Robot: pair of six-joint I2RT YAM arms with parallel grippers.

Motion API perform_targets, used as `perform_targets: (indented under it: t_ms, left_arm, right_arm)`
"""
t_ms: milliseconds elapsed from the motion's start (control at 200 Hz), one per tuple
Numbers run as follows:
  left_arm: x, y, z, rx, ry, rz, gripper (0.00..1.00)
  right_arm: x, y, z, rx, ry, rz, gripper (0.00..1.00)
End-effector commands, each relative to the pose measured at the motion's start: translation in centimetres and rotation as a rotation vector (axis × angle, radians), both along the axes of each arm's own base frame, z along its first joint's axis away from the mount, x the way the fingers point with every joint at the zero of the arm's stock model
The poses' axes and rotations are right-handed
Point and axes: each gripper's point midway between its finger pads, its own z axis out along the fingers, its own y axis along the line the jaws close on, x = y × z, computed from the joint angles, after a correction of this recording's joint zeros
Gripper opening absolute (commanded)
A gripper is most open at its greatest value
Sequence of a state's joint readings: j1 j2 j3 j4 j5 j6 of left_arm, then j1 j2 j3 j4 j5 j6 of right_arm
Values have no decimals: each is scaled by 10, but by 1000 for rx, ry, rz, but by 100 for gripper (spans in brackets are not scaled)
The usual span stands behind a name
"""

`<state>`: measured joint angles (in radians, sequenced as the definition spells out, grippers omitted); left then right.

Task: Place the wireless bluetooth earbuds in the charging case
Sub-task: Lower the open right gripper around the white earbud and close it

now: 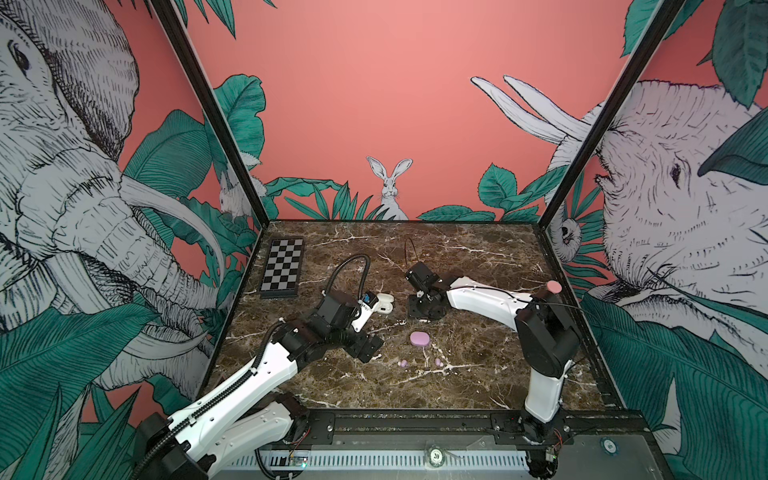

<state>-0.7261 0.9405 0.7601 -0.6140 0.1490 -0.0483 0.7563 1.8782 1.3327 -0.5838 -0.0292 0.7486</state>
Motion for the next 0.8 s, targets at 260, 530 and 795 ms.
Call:
perform_targets:
  t_ms: [260, 530, 795]
  left_arm:
    - [-11, -10, -10, -1, 32, -63, 99]
    - [-10, -9, -10, 7, 24, -57, 99]
    - [-10, -8, -10, 9, 20, -57, 99]
  right_arm:
    - [8, -8, -5, -41, -5, -9, 51]
    - [8, -4, -10, -30, 6, -4, 48]
    - [7, -3, -14, -21, 23, -7, 45]
